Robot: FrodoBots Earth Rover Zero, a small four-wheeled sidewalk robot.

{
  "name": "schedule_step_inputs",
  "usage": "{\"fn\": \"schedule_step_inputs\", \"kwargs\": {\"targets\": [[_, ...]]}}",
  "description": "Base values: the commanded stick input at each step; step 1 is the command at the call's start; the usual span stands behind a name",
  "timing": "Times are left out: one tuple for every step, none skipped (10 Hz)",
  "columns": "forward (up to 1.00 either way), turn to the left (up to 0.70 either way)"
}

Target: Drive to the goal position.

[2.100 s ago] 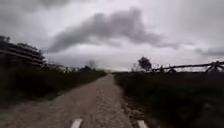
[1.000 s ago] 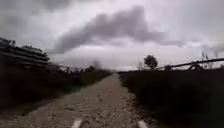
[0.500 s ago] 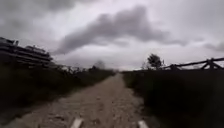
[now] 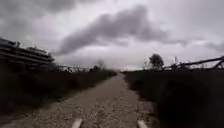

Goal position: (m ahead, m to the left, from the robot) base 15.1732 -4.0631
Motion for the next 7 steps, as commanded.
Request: {"fn": "schedule_step_inputs", "kwargs": {"targets": [[0.70, 0.00], [0.70, 0.00], [0.70, -0.03], [0.70, -0.23], [0.70, -0.35], [0.70, -0.35], [0.70, -0.30]]}}
